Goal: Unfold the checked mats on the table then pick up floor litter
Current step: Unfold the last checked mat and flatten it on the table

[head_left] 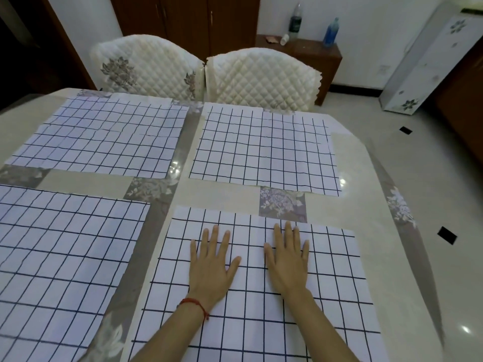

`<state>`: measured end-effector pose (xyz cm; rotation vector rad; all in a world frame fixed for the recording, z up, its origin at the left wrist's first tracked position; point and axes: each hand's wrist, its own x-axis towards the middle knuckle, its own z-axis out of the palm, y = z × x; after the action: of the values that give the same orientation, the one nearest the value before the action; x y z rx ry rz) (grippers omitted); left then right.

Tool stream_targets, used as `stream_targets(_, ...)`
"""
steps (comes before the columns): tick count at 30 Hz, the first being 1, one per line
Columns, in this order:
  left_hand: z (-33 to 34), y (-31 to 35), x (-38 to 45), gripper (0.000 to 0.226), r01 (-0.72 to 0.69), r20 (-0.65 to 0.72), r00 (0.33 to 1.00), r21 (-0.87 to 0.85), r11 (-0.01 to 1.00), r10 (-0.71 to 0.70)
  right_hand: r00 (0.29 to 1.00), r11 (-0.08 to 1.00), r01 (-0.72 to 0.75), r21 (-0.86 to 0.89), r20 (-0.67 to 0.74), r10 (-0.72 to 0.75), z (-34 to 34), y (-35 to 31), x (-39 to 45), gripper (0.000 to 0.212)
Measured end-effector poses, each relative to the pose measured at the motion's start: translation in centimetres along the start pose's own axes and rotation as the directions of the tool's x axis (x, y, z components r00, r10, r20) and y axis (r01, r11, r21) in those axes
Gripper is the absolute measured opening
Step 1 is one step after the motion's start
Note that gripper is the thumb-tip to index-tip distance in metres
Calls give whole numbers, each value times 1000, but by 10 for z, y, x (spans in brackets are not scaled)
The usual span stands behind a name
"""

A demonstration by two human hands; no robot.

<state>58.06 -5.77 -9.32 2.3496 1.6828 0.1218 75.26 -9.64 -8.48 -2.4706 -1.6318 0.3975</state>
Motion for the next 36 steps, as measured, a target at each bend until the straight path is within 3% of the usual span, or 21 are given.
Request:
stream_targets(2, 1, 0, 0, 77, -3, -11, 1000, 9, 1000, 3, 994, 993, 107, 47, -33, -106, 5, -16, -5, 57)
stream_targets(5, 3, 0, 0, 78, 0, -27, 1000, -2, 1000, 0, 966, 966, 252, 52, 53, -255, 18, -28, -11, 56)
stream_targets(7, 6, -2, 0, 77, 1, -27, 1000, 12, 1000, 0, 980, 981, 195, 11, 48, -195, 17, -10, -8, 56)
stream_targets(10, 12, -5, 1, 72, 14, -17, 1000, 8, 1000, -14, 996, 995, -85, -43, -9, 85, -1, 38, -6, 56)
stream_targets(12, 13, -5, 1, 71, 19, 0, 1000, 30, 999, -19, 957, 957, -289, 29, -25, 290, -17, 59, -11, 56)
stream_targets(14, 14, -5, 2, 72, 12, 8, 1000, 45, 999, -13, 923, 921, -363, 142, -77, 376, -22, 53, -25, 56)
stream_targets(16, 14, -5, 3, 74, 14, 11, 1000, 45, 999, -15, 974, 971, -186, 151, -106, 203, -12, 24, -47, 56)
stream_targets(18, 14, -4, 2, 76, 7, 8, 1000, 40, 999, -7, 999, 994, 43, 102, -7, -42, 7, -1, -71, 58)
stream_targets(19, 14, -4, 1, 76, 3, 9, 1000, 37, 999, -3, 996, 995, 84, 59, 34, -86, 15, -4, -81, 58)
stream_targets(22, 12, -4, 2, 75, 4, 24, 1000, 37, 999, -5, 996, 996, -88, -33, -8, 88, 20, 22, -91, 57)
stream_targets(25, 10, -5, 2, 65, -2, 51, 999, 34, 999, 0, 971, 973, -229, 5, -63, 229, 13, 46, -101, 59)
stream_targets(28, 5, 0, 0, 61, 9, 64, 998, 77, 997, -14, 969, 971, -237, 13, -63, 238, 10, 48, -105, 57)
stream_targets(31, -8, 29, -15, 57, -102, -14, 994, 119, 988, 105, 968, 970, -244, 14, -55, 244, 9, 46, -104, 54)
stream_targets(34, -2, 61, -60, 51, -253, 96, 964, 29, 967, 249, 968, 969, -246, 11, -56, 246, 7, 46, -105, 56)
stream_targets(36, 3, 55, -86, 54, -259, 180, 950, 6, 966, 254, 970, 971, -237, 16, -49, 238, 6, 45, -106, 58)
